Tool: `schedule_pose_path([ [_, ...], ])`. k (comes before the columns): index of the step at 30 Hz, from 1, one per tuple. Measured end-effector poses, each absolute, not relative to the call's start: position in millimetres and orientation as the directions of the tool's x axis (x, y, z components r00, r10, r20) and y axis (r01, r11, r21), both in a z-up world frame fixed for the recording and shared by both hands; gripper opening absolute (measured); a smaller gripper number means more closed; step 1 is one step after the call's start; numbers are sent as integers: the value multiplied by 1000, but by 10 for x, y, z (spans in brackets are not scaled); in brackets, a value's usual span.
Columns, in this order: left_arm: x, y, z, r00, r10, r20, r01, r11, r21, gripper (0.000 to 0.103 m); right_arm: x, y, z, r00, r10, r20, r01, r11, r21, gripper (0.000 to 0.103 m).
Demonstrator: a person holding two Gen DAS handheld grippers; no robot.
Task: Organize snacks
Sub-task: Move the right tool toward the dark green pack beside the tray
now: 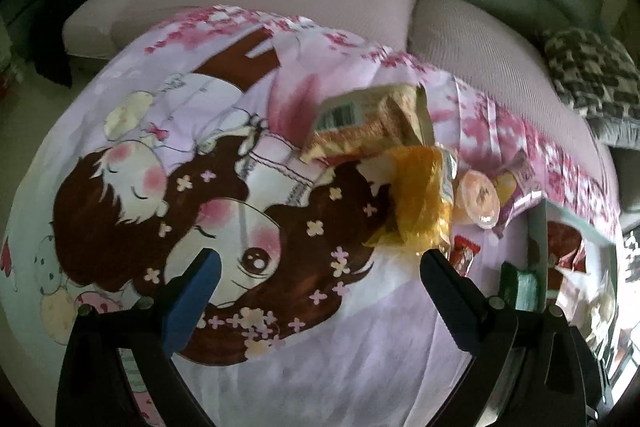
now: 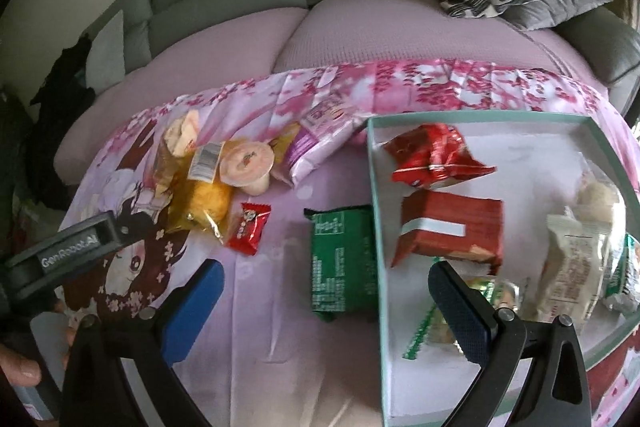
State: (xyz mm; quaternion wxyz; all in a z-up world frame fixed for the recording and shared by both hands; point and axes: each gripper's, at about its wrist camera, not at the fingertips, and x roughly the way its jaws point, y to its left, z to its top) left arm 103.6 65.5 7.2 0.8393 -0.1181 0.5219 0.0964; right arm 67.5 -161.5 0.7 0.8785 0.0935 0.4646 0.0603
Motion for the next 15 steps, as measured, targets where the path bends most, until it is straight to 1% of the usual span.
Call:
schedule_pose_path([
  [2, 1052, 638, 30, 423, 38, -905, -274, 958, -88, 100, 678, -1605, -30, 555, 197, -808, -17, 974, 225, 102],
  [3, 1053, 632, 20, 420, 40, -907, -272, 959, -84, 100, 678, -1604, -43, 554, 204, -807, -17, 972, 234, 99],
  [9, 1063, 591, -71, 395, 31, -918, -248, 966, -74, 100, 670, -1604, -98, 550, 226, -804, -13, 965, 262, 88],
  [13, 1072, 550, -123, 378, 23, -925, -230, 971, -70, 100, 680, -1628, -155, 538, 240, -808, -5, 960, 281, 88],
  [15, 1077, 524, -145, 374, 2, -928, -216, 973, -84, 100, 682, -1631, -168, 536, 239, -810, -3, 960, 281, 85],
])
